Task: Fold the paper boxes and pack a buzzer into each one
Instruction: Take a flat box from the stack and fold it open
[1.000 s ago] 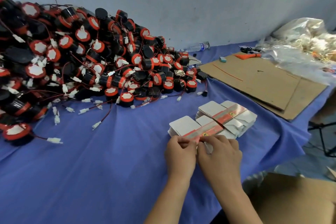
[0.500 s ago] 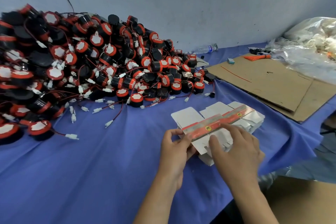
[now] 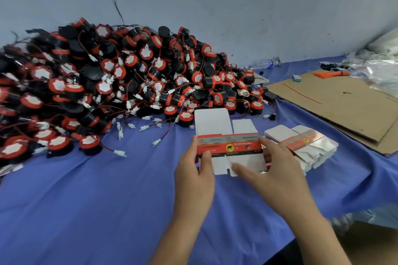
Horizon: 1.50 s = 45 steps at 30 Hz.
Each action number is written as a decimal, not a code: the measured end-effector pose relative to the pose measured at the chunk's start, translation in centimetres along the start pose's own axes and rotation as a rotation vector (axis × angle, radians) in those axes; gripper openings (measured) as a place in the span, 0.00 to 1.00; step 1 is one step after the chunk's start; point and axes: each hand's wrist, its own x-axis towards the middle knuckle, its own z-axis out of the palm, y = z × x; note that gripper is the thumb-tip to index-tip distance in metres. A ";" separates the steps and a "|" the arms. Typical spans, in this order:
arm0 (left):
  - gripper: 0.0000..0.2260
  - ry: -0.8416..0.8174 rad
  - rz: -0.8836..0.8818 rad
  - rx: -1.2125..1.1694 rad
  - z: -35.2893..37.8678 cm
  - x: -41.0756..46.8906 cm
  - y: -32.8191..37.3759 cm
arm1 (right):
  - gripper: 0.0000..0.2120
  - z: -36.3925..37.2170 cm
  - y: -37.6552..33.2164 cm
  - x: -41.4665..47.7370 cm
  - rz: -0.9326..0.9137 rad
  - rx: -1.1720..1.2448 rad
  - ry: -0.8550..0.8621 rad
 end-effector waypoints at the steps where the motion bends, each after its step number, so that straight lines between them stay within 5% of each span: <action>1: 0.21 0.014 -0.007 0.054 -0.9 -0.2 0.0 | 0.23 0.9 -0.7 -0.2 -0.018 -0.004 -0.028; 13: 0.33 0.044 -0.075 0.106 -13.5 -3.0 -1.0 | 0.14 9.4 -8.8 -2.2 -0.065 0.189 -0.299; 19: 0.25 0.009 -0.142 0.080 -16.6 -3.7 -1.9 | 0.19 11.6 -12.0 -3.3 0.006 0.350 -0.647; 23: 0.23 -0.019 -0.119 -0.085 -19.2 -4.2 -1.7 | 0.35 12.4 -13.6 -3.8 0.209 0.662 -0.865; 28: 0.44 -0.126 0.016 0.090 -21.6 -5.9 -3.0 | 0.18 12.1 -15.6 -4.5 0.370 0.866 -1.021; 31: 0.41 0.020 0.185 0.220 -22.5 -6.1 -3.2 | 0.11 11.6 -15.8 -4.5 0.433 0.970 -1.086; 36: 0.28 0.249 0.308 0.240 -23.2 -6.5 -3.0 | 0.26 11.4 -15.2 -4.4 0.376 0.901 -1.097; 42: 0.29 0.133 0.294 0.306 -23.7 -7.0 -1.3 | 0.30 9.6 -13.3 -3.2 0.348 1.033 -1.127; 45: 0.31 0.086 0.300 0.317 -24.0 -7.2 -0.7 | 0.45 9.0 -12.7 -2.3 0.336 1.121 -1.154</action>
